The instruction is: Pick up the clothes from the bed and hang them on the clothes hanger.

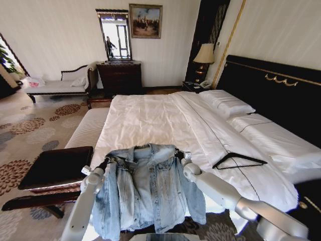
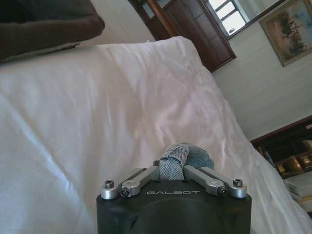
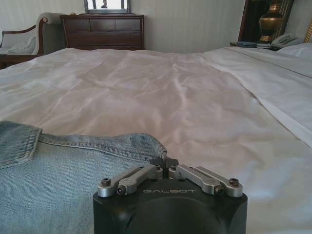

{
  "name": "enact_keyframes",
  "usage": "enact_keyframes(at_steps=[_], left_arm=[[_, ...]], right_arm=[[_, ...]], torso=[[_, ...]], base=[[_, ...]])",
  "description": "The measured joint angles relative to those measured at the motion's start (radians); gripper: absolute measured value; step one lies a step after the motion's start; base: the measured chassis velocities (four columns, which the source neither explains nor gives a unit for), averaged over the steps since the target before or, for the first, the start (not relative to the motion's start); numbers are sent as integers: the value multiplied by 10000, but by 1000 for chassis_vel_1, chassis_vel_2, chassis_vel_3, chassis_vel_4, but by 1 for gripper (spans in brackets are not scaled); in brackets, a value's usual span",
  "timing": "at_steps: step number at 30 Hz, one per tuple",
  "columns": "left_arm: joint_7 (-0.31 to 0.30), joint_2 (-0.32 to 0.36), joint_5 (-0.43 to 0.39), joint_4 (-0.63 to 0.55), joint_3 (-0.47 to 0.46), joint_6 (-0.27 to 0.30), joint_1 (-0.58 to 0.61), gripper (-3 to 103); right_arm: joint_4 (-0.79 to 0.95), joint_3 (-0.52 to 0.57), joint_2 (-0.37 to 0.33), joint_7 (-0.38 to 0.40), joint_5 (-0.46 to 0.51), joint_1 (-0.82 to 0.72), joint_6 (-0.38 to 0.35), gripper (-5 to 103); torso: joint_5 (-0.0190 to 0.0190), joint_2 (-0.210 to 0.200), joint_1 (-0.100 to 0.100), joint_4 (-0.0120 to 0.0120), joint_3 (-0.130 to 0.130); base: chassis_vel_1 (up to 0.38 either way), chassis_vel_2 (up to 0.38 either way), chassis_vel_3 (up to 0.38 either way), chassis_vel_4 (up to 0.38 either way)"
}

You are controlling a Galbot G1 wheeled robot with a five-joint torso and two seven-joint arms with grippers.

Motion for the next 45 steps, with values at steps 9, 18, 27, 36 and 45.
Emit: enact_keyframes(at_steps=[9, 18, 27, 36, 45], left_arm=[[157, 192, 152, 729, 79, -36, -412, 3], [1365, 236, 535, 1013, 77, -695, -493, 3], [1540, -149, 1650, 2359, 285, -802, -855, 3], [590, 216, 1758, 1515, 379, -3, -292, 3], [-240, 412, 1757, 127, 643, 552, 271, 2]], right_arm=[[-967, -208, 877, -2, -422, 236, 117, 1], [-1579, -12, 1481, -1018, -767, 364, 1184, 1], [-2021, -24, 1390, -452, -1654, 87, 666, 1], [-711, -26, 571, 924, -1835, -316, -406, 1], [356, -243, 13, 1238, -1861, -534, -775, 1]], torso=[[-1, 0, 0, 0, 0], [2, 0, 0, 3, 0], [3, 0, 1, 3, 0], [1, 1, 1, 3, 0], [0, 1, 0, 0, 0]], base=[[0, 0, 0, 0], [0, 0, 0, 0], [0, 0, 0, 0], [0, 0, 0, 0], [0, 0, 0, 0]])
